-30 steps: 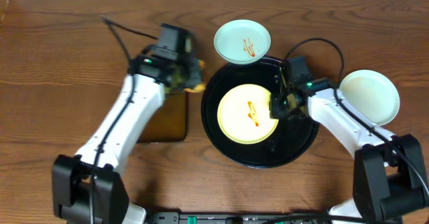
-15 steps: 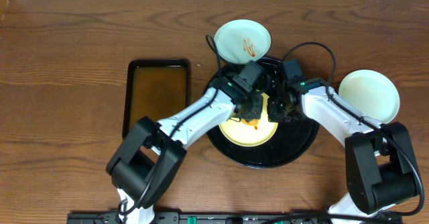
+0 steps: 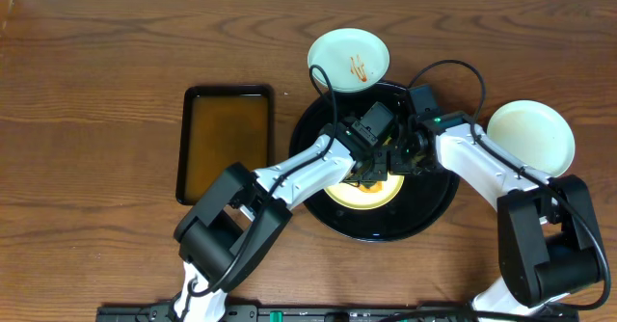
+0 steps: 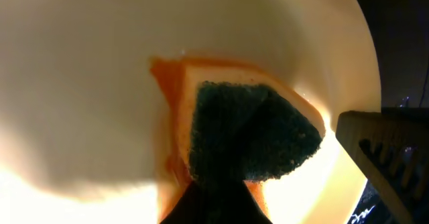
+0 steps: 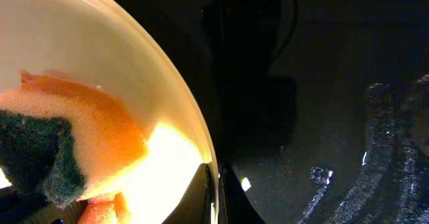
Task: Clean dirty plates on tray and stack at the side
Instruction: 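Scrub the held plate with the sponge in the left gripper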
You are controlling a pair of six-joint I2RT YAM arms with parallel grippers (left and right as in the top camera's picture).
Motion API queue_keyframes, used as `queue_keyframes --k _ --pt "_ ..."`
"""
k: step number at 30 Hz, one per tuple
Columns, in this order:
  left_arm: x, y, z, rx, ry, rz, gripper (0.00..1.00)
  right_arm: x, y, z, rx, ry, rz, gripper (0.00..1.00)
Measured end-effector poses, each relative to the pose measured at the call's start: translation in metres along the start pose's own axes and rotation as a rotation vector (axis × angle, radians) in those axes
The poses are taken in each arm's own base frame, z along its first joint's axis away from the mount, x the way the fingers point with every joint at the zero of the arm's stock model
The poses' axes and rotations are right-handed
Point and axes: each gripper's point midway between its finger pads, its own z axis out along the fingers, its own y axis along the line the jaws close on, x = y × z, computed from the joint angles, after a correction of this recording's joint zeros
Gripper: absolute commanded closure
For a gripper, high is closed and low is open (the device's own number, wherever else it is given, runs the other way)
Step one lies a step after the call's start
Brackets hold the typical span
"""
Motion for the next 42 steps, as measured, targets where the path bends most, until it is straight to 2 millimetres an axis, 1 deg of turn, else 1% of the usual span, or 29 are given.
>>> queue_keyframes --k 5,12,15,17,20,21,23,26,27,30,32,33,35,42 --pt "-0.005 0.004 0.001 -0.031 -0.034 -0.021 0.92 0.0 -0.001 0.0 0.0 0.001 0.002 0.99" --pt "-0.026 0.017 0.0 -0.083 -0.121 -0.047 0.92 0.001 0.0 0.0 -0.002 0.007 0.002 0.99" --pt "-0.045 0.037 -0.004 -0.099 -0.151 -0.099 0.92 0.001 0.0 0.0 -0.002 0.007 0.002 0.99" --pt "-0.059 0.057 -0.008 -0.107 -0.161 -0.145 0.93 0.002 0.0 0.0 -0.003 0.009 0.002 0.99" --pt "-0.061 0.059 -0.008 -0.068 -0.126 -0.141 0.93 0.002 0.0 0.0 -0.005 0.011 0.002 0.99" --pt "-0.06 0.059 -0.008 -0.058 -0.116 -0.135 0.92 0.002 0.0 0.0 -0.005 0.011 0.002 0.99" --pt "-0.051 0.051 -0.007 -0.003 -0.059 -0.114 0.93 0.002 0.0 0.0 -0.005 0.012 0.002 0.99" --pt "-0.031 0.032 -0.005 0.059 0.025 -0.107 0.93 0.004 0.0 0.0 -0.002 0.016 0.003 0.99" --pt "-0.016 0.02 -0.003 0.083 0.073 -0.119 0.93 0.004 -0.001 0.0 -0.001 0.019 0.003 0.99" --pt "0.006 -0.003 0.0 0.115 0.137 -0.193 0.92 0.005 -0.001 0.0 0.0 0.02 0.003 0.99" --pt "0.017 -0.011 0.001 0.119 0.171 -0.274 0.92 0.005 -0.001 0.0 0.001 0.023 0.003 0.99" --pt "0.02 -0.013 0.001 0.118 0.183 -0.317 0.93 0.005 -0.002 0.0 0.002 0.024 0.004 0.99" --pt "0.017 -0.015 0.001 0.129 0.188 -0.388 0.92 0.005 -0.002 0.0 0.004 0.024 0.005 0.99" --pt "0.009 -0.022 0.005 0.165 0.187 -0.555 0.92 0.004 -0.006 -0.001 0.016 0.019 0.014 0.99"
